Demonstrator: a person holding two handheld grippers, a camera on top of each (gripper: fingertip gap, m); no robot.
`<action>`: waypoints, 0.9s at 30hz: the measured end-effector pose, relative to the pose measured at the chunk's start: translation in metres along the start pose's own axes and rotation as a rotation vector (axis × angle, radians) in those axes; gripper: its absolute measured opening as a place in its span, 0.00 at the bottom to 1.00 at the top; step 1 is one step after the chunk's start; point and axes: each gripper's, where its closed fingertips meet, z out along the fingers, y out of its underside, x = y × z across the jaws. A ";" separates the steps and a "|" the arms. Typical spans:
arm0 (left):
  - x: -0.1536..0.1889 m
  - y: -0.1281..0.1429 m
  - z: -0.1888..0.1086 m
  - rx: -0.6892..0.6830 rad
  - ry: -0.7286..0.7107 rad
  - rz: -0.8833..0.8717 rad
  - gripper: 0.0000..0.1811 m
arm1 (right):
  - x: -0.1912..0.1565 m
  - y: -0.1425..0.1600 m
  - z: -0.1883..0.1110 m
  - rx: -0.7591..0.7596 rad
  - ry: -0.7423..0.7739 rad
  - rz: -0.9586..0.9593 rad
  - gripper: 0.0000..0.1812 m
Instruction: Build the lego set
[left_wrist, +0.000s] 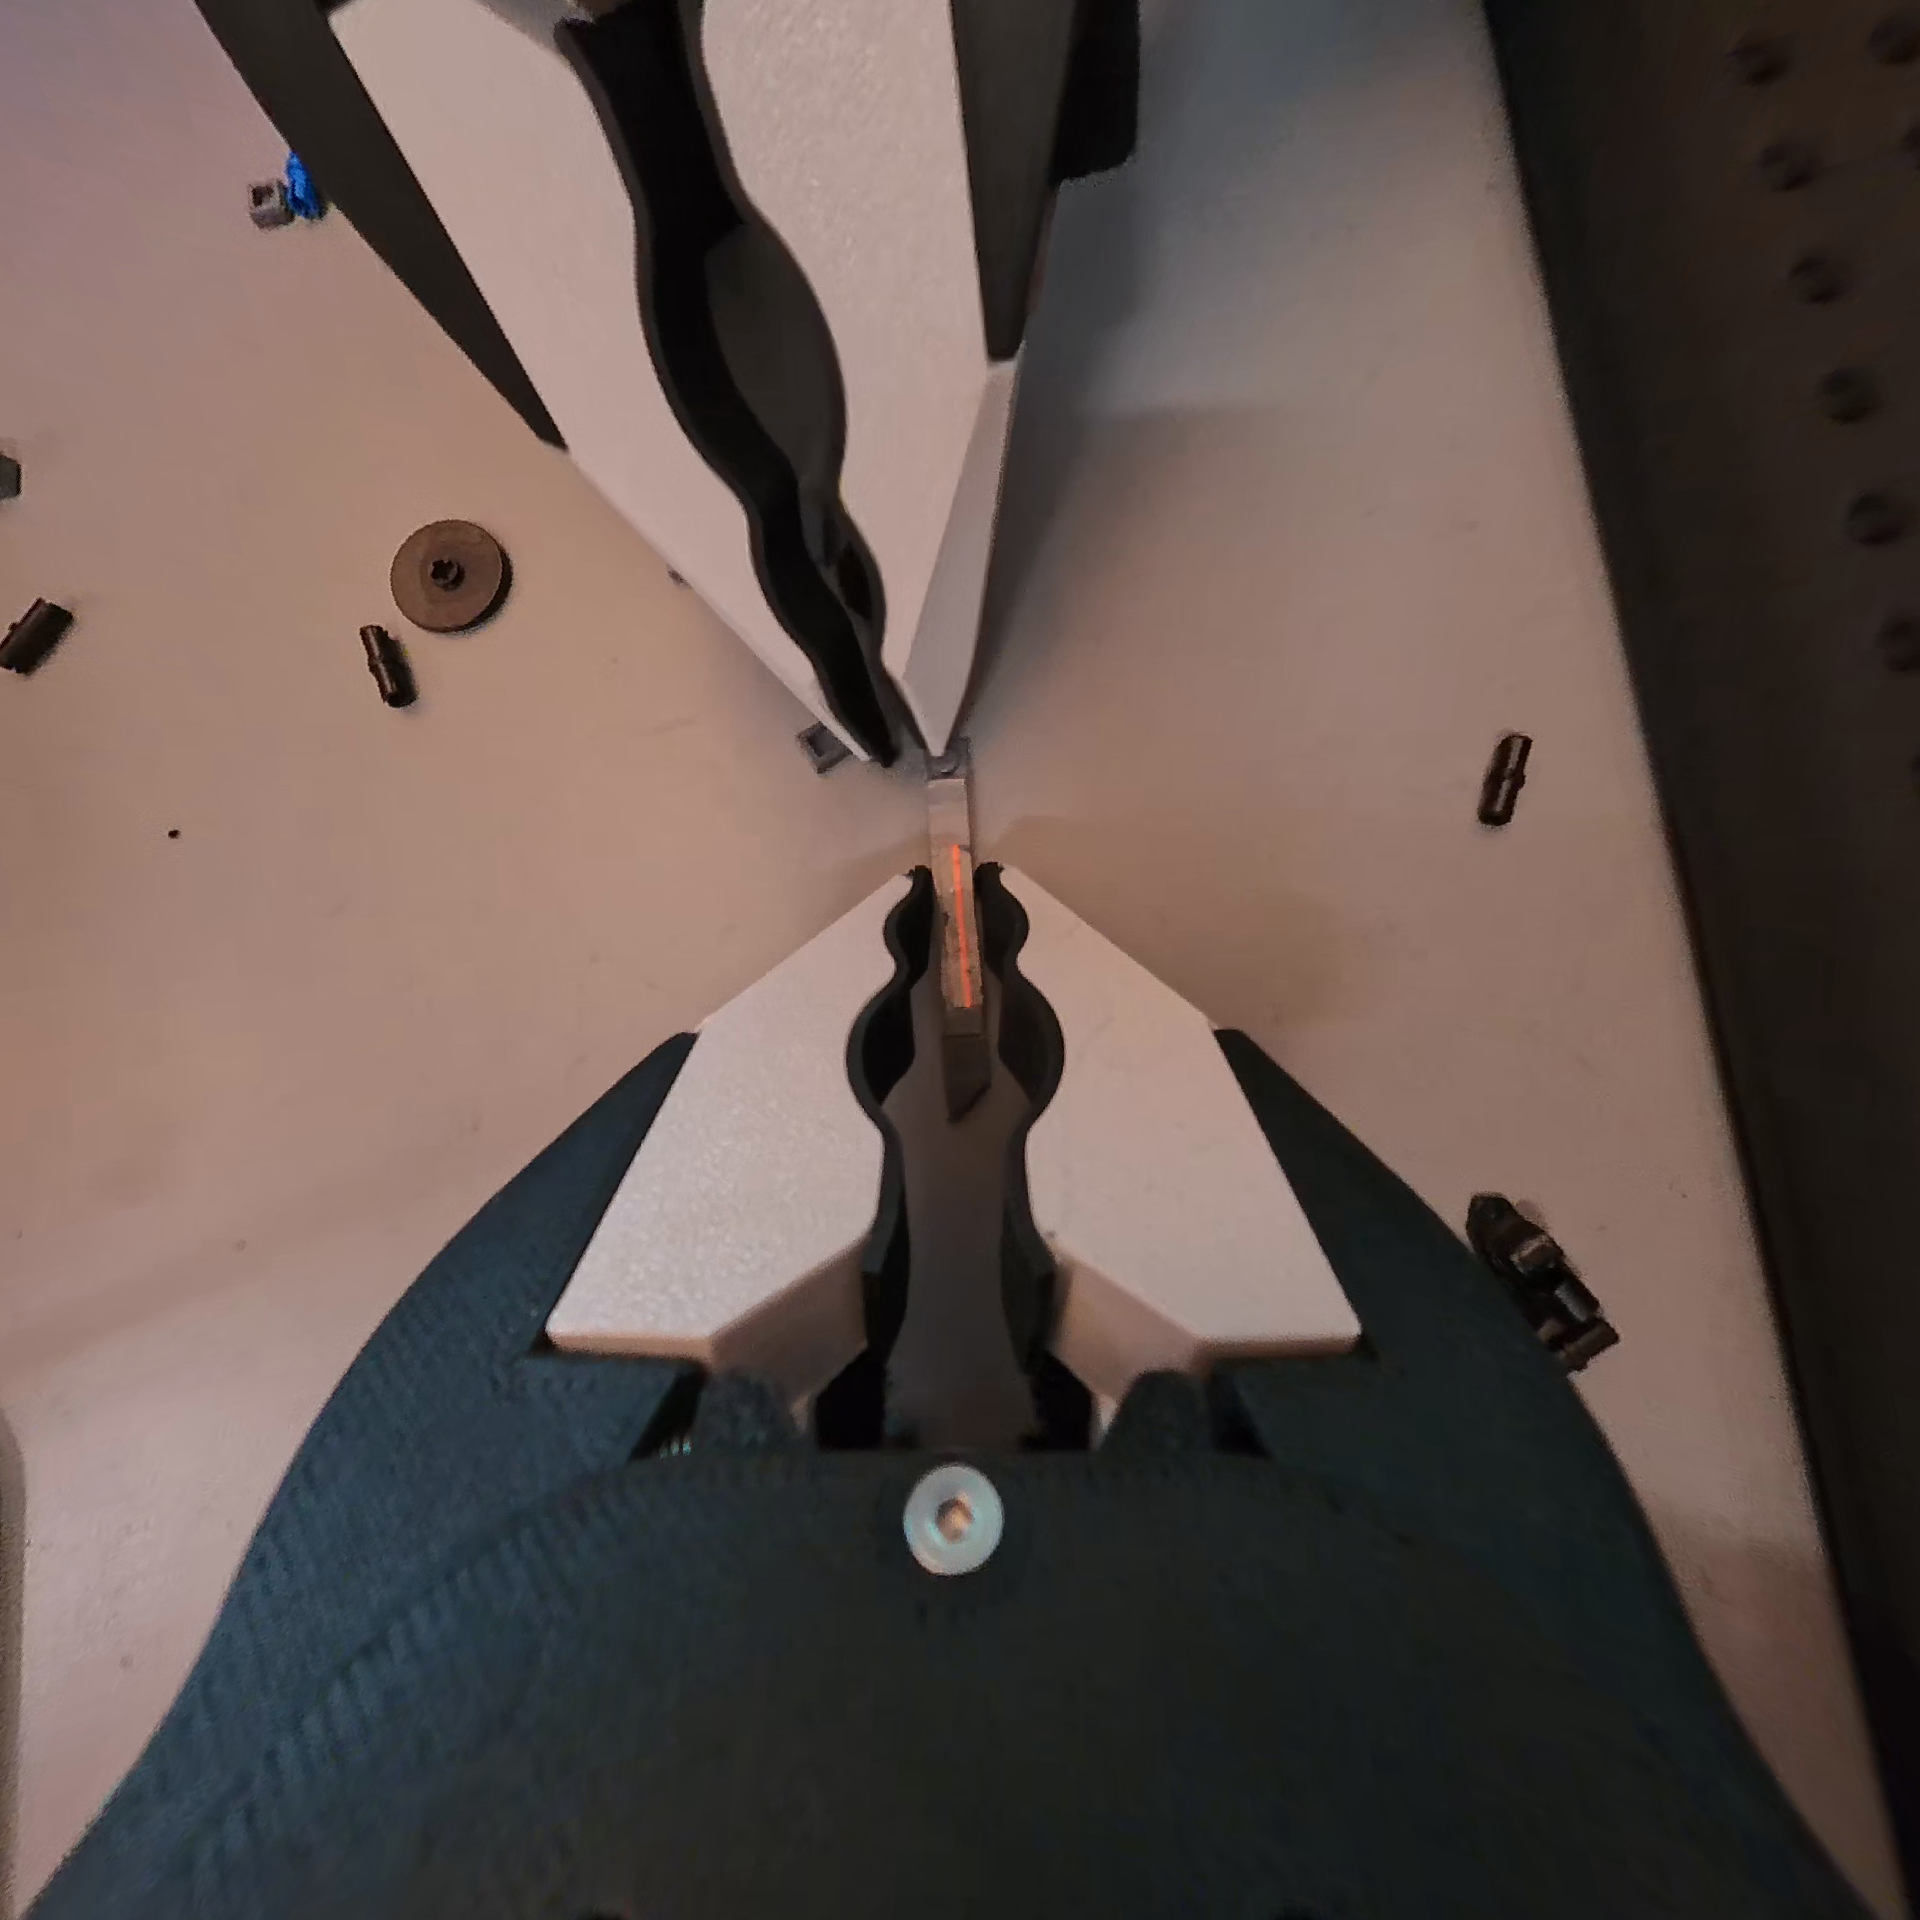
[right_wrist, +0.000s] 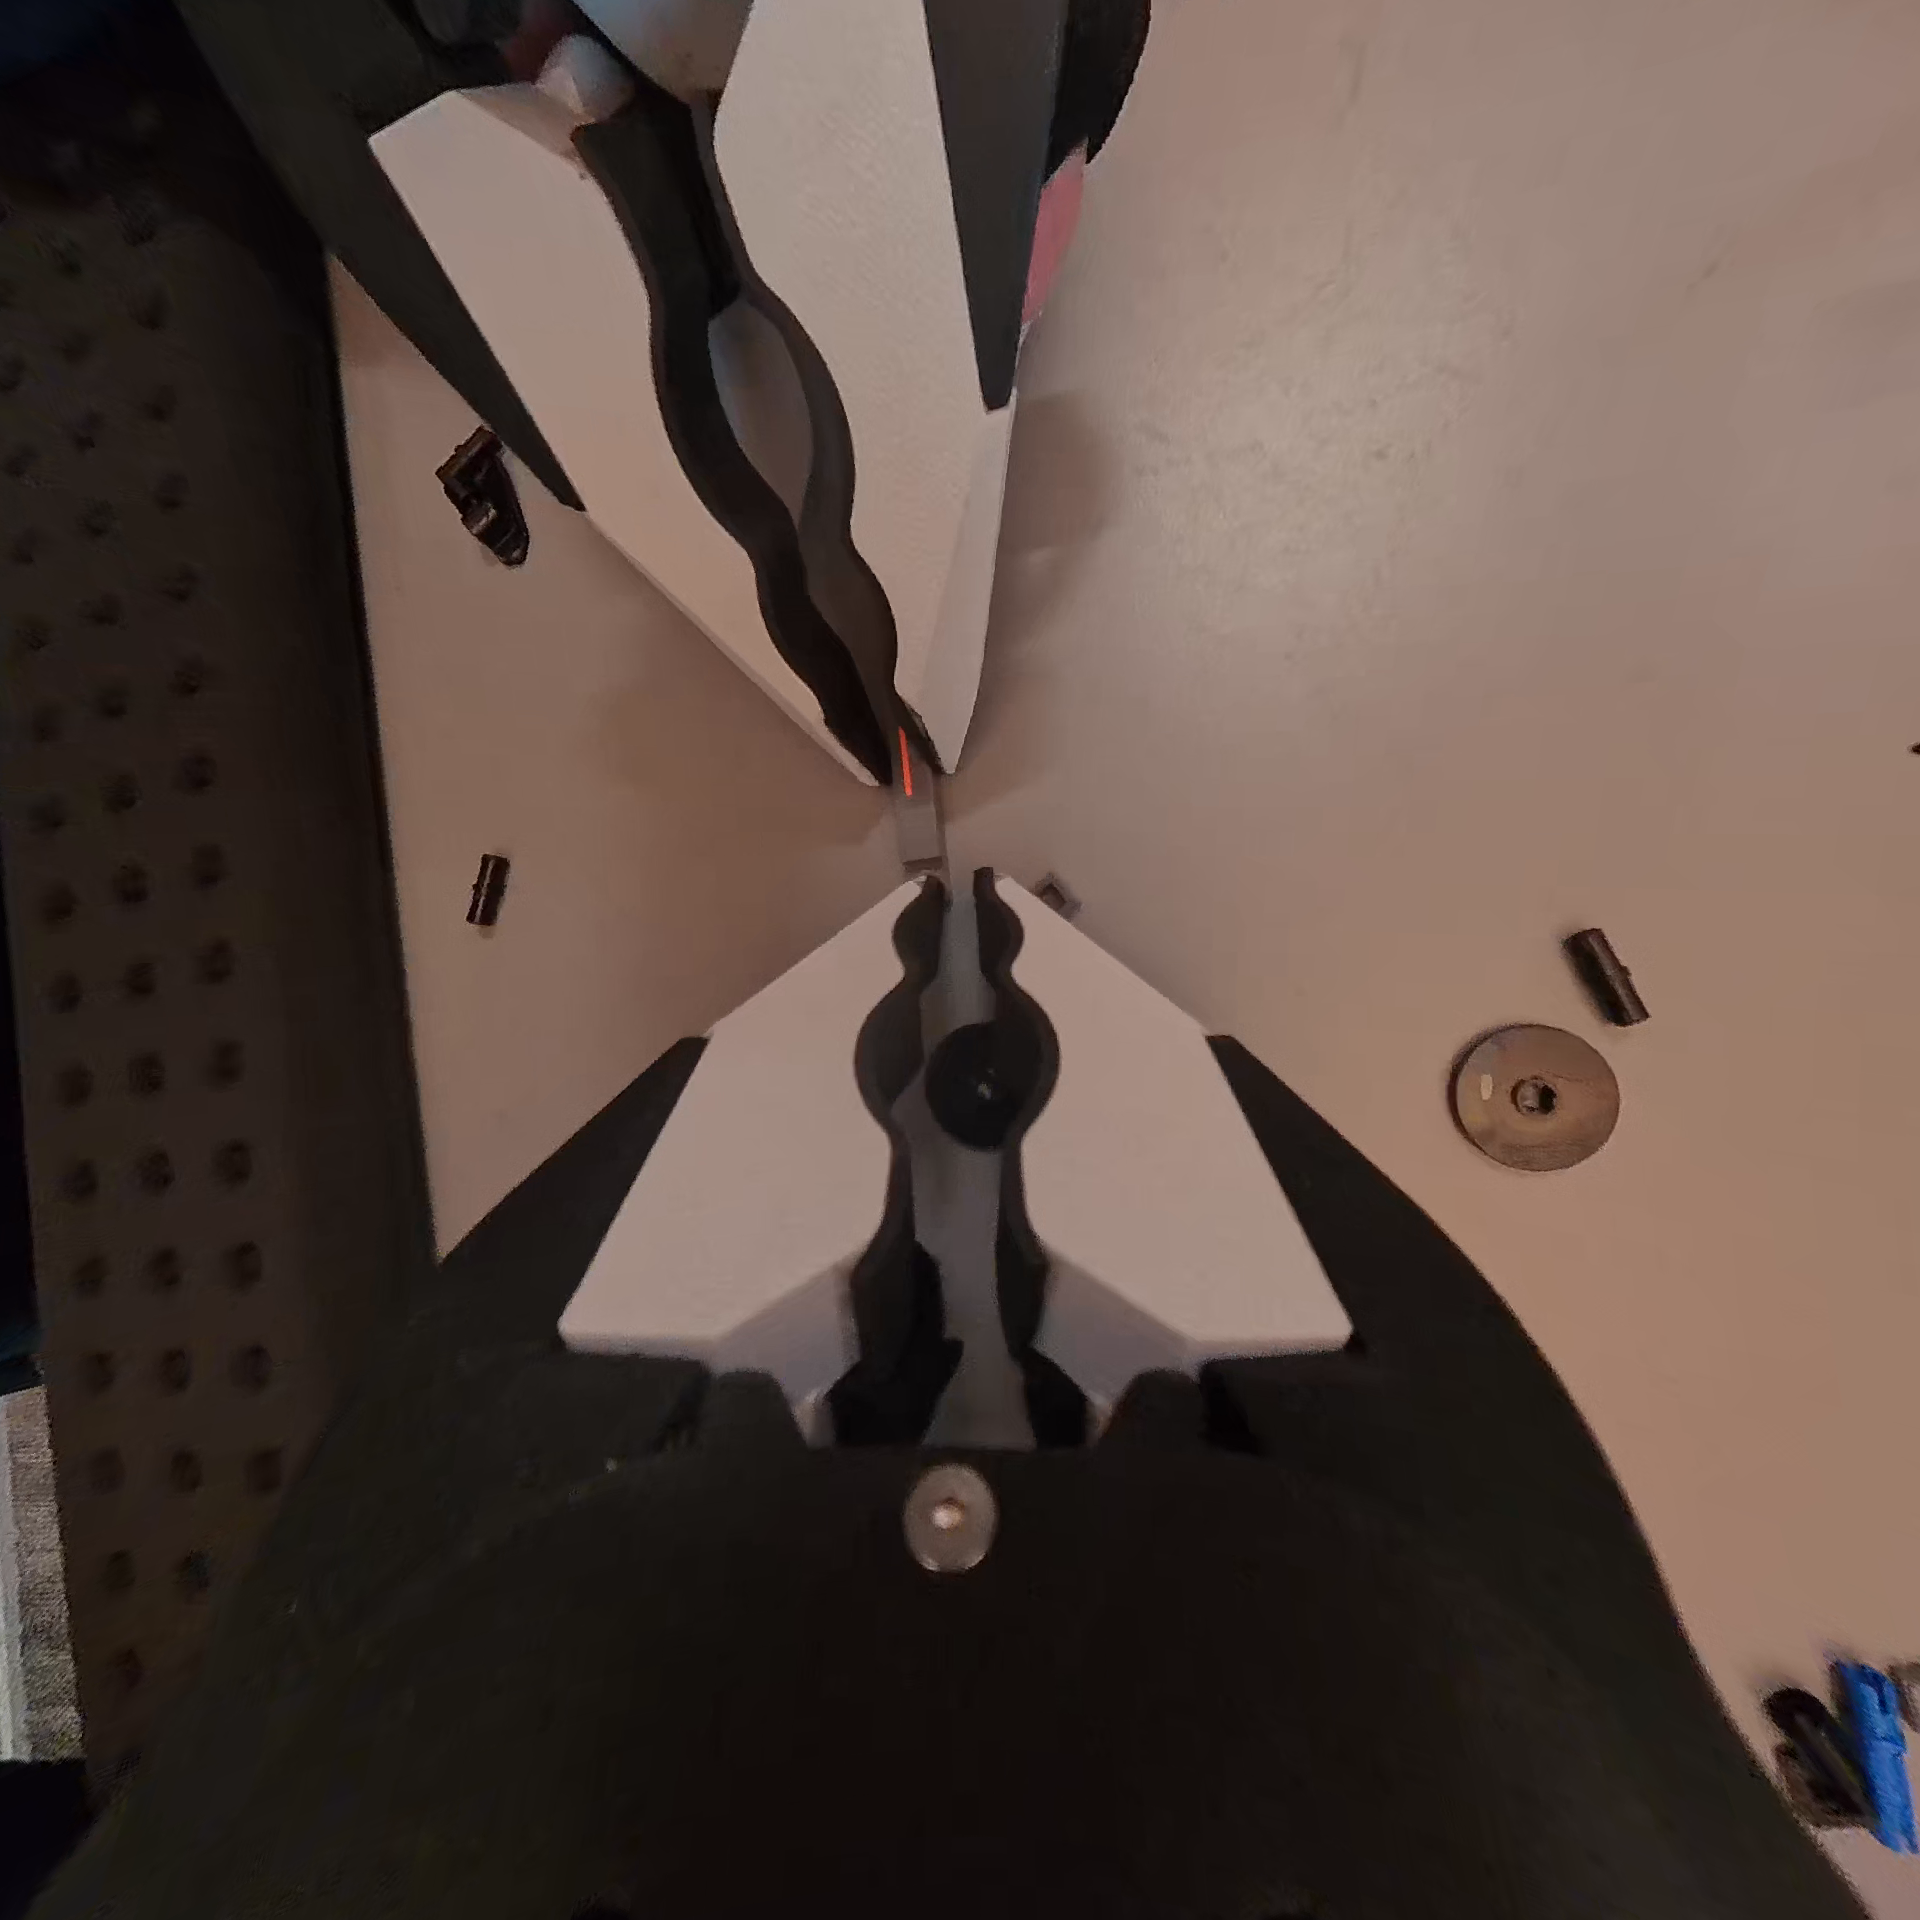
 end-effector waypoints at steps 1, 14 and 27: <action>0.000 0.000 0.000 -0.002 0.000 -0.003 0.04 | -0.001 -0.001 -0.002 0.012 -0.013 0.006 0.03; -0.001 0.001 -0.001 -0.024 -0.014 0.005 0.04 | 0.013 0.002 -0.010 0.008 0.074 0.009 0.05; 0.000 0.003 -0.004 -0.020 0.001 -0.005 0.06 | 0.017 -0.003 -0.009 0.009 0.132 -0.027 0.00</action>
